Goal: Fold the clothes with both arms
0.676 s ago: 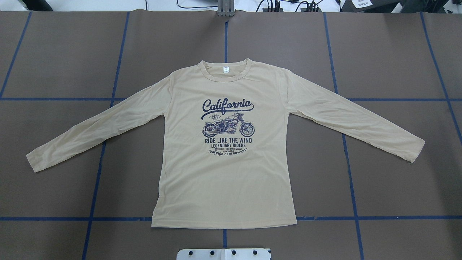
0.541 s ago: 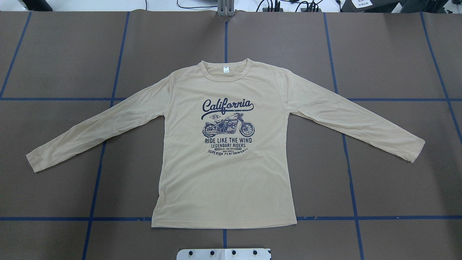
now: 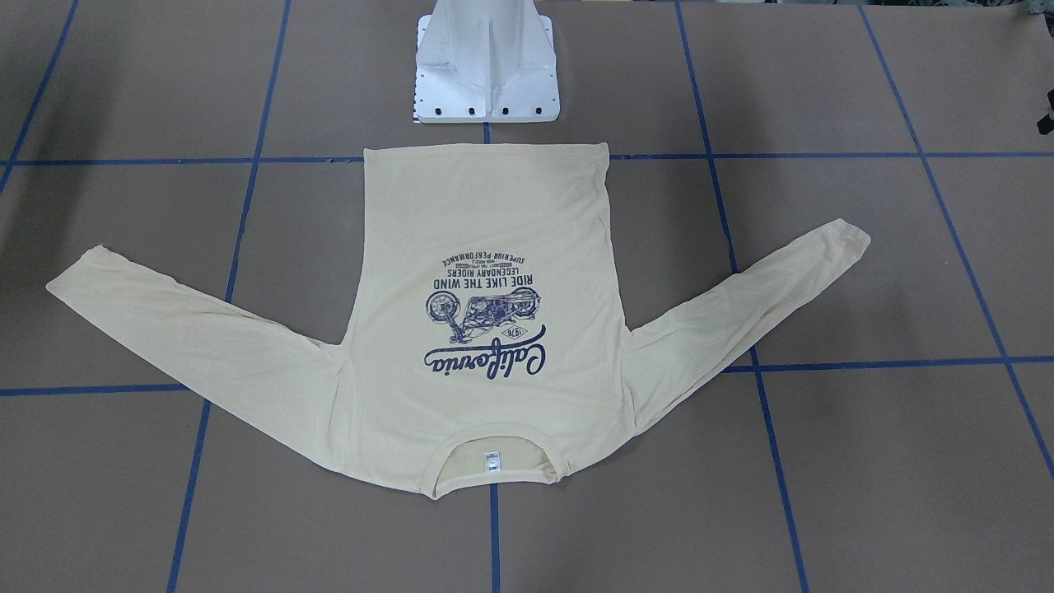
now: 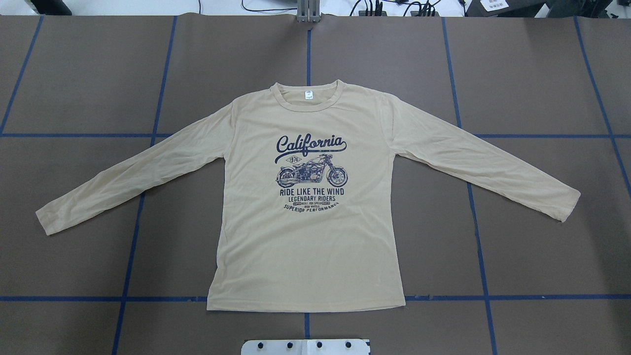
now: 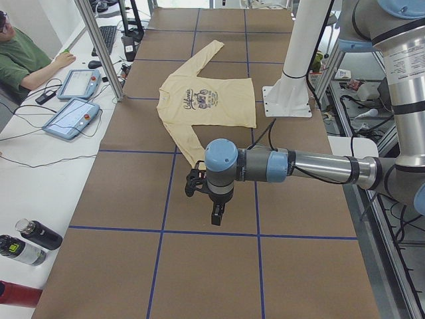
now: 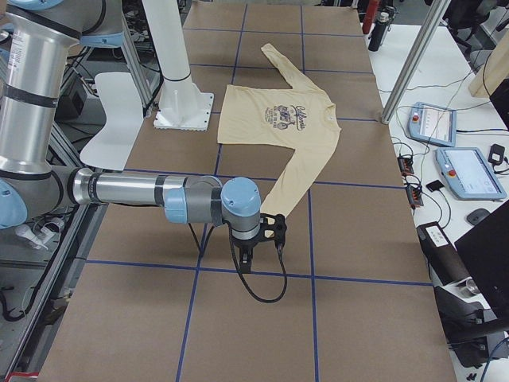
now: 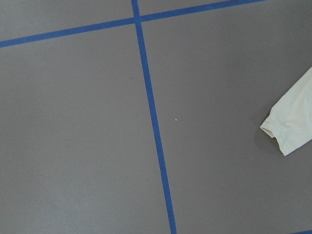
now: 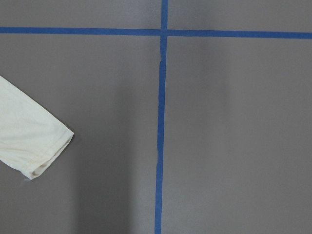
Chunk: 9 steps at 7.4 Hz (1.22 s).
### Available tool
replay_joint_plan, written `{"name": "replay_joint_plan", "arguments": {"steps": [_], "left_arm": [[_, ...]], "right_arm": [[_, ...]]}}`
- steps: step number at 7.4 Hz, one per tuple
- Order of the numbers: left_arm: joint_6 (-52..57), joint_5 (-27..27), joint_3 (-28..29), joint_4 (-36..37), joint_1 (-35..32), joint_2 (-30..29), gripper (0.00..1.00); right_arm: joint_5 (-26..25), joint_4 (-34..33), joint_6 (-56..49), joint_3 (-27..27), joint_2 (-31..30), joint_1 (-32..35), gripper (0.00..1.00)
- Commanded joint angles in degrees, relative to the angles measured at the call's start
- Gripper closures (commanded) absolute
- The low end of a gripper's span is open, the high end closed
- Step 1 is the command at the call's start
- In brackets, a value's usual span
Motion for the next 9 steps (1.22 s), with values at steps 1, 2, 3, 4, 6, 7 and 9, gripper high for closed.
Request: {"name": "replay_joint_plan", "arguments": {"steps": [1, 2, 3, 4, 6, 7, 9], "left_arm": [[1.8, -0.8, -0.3, -1.5, 0.0, -0.2, 0.0], [1.8, -1.7, -0.3, -1.6, 0.0, -0.4, 0.0], [1.8, -1.2, -0.2, -1.3, 0.0, -1.5, 0.0], [1.5, -1.4, -0.1, -1.5, 0.0, -1.7, 0.0], [1.3, -1.6, 2.2, -5.1, 0.1, -9.8, 0.0], [1.3, -1.7, 7.1, -8.6, 0.1, -16.0, 0.0], [1.2, -2.0, 7.3, -9.3, 0.2, -16.5, 0.0]], "right_arm": [[0.0, 0.0, 1.8, 0.0, 1.0, -0.2, 0.0], [0.0, 0.0, 2.2, 0.0, 1.1, -0.5, 0.0], [0.1, 0.0, 2.3, 0.0, 1.3, -0.8, 0.0], [0.2, 0.0, 3.0, 0.0, 1.7, -1.1, 0.0], [-0.1, 2.1, 3.6, 0.4, 4.3, -4.8, 0.0], [-0.3, 3.9, 8.8, 0.4, 5.0, -9.1, 0.0], [-2.1, 16.9, 27.0, -1.3, 5.2, -17.3, 0.0]]}}
